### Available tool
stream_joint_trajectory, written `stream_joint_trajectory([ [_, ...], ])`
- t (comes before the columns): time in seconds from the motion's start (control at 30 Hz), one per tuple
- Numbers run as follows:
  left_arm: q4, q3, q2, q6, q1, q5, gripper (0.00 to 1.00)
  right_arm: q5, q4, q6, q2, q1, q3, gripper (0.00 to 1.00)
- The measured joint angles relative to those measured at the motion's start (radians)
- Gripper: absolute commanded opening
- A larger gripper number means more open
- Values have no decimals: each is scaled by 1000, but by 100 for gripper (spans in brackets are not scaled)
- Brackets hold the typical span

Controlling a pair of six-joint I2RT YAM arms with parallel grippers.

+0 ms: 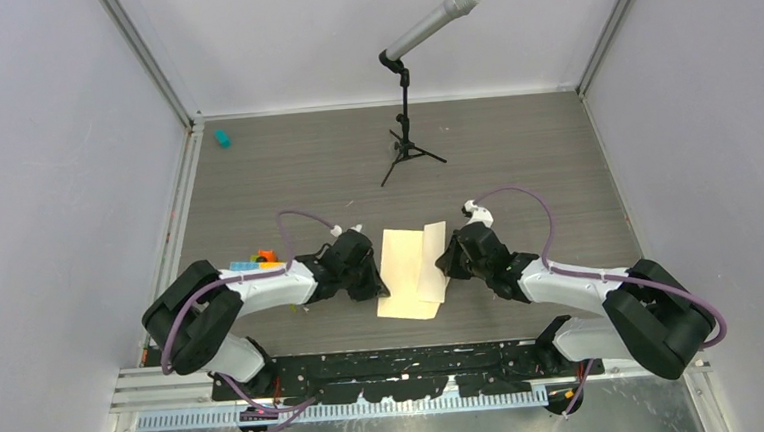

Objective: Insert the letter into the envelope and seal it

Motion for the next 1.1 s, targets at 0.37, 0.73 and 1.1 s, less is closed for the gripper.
stream_joint_trajectory([
  [0.37, 116, -64, -12, -180, -75, -74, 0, -11, -9, 52, -5, 19, -2, 1],
  [0.73, 201, -133, -37, -378, -121, -183, 0, -34, -99, 105, -13, 19, 9, 1],
  [1.1, 208, -139, -38, -449, -150, -247, 0, -109, -185, 123, -13, -22, 44, 1],
])
